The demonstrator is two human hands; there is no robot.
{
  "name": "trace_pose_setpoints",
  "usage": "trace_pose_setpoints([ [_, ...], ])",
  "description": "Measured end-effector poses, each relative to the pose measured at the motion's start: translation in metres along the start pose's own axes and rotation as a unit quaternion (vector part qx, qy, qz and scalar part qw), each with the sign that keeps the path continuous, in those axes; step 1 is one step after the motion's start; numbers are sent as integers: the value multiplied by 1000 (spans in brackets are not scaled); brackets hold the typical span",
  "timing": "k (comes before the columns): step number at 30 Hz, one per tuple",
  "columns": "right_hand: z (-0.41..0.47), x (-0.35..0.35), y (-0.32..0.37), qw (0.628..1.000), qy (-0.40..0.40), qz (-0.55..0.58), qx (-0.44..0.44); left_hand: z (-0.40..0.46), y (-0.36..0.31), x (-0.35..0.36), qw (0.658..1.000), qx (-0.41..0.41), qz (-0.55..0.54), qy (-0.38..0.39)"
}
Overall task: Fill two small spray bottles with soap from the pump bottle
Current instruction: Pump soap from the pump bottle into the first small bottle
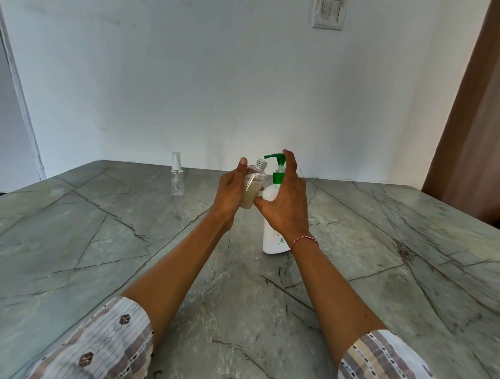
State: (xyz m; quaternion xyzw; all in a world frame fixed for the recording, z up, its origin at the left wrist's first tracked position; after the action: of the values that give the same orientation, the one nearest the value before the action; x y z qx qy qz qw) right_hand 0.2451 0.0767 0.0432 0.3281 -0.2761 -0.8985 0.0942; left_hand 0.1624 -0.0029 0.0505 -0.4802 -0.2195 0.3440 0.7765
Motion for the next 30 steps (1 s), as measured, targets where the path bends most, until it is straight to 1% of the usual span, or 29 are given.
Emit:
trace_pose_setpoints([
  [12,0,0,0,1000,-10,-1,0,1,2,-1,1000,-5,-3,7],
  [24,1,-2,1,1000,16,-5,6,1,1,0,1000,-7,0,-3],
  [30,2,-1,2,1000,15,-1,-3,1,1,-1,1000,-5,-3,1],
])
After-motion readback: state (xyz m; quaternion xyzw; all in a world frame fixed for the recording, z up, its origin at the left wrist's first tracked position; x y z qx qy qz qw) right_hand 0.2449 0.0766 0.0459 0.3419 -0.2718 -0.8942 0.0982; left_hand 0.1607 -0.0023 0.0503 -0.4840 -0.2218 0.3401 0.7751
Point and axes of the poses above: each hand's wrist, its own z-axis towards the middle knuckle, its own x-axis out of the palm, y = z × x, the point moved 2 cm from there along z, towards the middle knuckle, and after that the axes turned 10 degrees about y, right-handed, at the moved point
